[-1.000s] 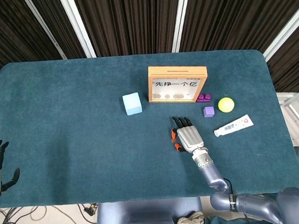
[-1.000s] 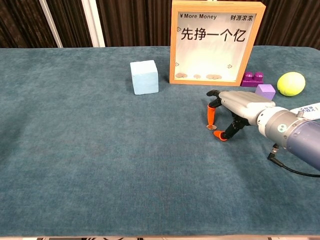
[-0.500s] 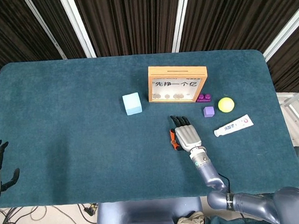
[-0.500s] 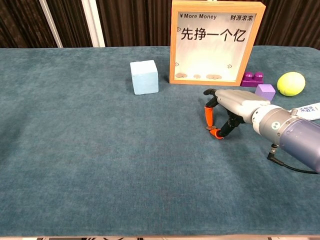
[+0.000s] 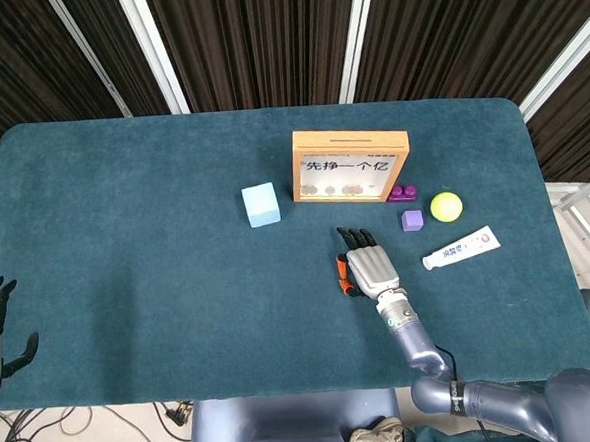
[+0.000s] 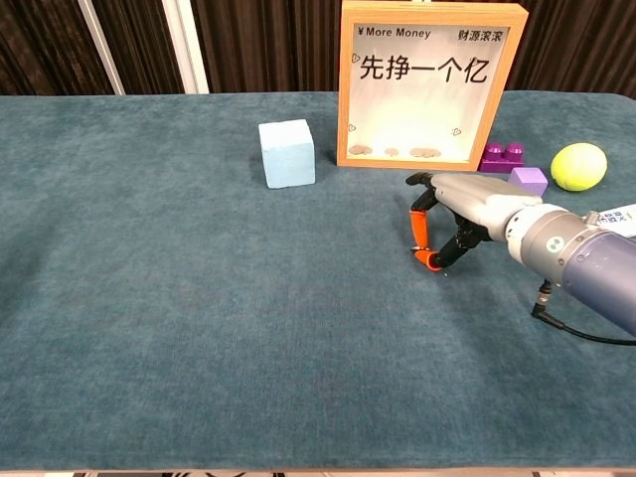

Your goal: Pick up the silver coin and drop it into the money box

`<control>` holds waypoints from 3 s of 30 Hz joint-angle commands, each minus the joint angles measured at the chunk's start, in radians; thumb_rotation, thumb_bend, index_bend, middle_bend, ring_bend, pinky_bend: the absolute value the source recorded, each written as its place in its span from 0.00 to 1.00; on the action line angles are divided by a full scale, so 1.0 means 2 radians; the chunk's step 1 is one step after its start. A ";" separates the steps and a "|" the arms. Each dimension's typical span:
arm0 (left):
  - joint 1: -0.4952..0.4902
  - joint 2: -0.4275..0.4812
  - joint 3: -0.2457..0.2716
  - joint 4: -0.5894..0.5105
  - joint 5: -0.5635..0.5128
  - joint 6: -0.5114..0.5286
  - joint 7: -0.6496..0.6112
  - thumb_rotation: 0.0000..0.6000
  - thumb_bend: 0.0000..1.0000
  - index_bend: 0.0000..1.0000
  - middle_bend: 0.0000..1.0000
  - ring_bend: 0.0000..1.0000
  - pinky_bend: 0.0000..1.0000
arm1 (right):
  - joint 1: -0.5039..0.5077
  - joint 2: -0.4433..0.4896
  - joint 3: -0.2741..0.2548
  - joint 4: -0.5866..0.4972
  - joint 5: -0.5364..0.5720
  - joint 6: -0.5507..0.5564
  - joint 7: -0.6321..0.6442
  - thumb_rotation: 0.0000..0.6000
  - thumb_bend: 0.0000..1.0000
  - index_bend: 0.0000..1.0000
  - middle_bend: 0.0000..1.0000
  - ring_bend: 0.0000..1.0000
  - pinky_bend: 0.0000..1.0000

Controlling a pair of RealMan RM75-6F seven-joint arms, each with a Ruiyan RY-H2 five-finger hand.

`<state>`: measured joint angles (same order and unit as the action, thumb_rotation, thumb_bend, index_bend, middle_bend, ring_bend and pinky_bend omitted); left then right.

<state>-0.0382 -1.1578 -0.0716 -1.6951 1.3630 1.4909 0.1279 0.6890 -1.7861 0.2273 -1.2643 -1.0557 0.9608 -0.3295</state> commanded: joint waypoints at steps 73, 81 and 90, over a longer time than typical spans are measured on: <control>-0.012 -0.012 -0.020 -0.017 -0.071 -0.019 0.048 1.00 0.36 0.09 0.00 0.00 0.00 | 0.324 0.331 -0.017 0.159 0.392 -0.441 0.089 1.00 0.62 0.72 0.02 0.00 0.00; -0.013 -0.012 -0.022 -0.022 -0.081 -0.021 0.053 1.00 0.36 0.09 0.00 0.00 0.00 | 0.361 0.292 -0.057 0.240 0.356 -0.517 0.174 1.00 0.64 0.72 0.02 0.00 0.00; -0.014 -0.012 -0.023 -0.025 -0.087 -0.021 0.059 1.00 0.36 0.09 0.00 0.00 0.00 | 0.365 0.247 -0.045 0.308 0.286 -0.567 0.230 1.00 0.65 0.70 0.01 0.00 0.00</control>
<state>-0.0664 -1.1817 -0.1170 -1.7443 1.1887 1.4488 0.2465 1.4183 -1.2748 0.1247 -0.6644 -0.4632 -0.1583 0.1173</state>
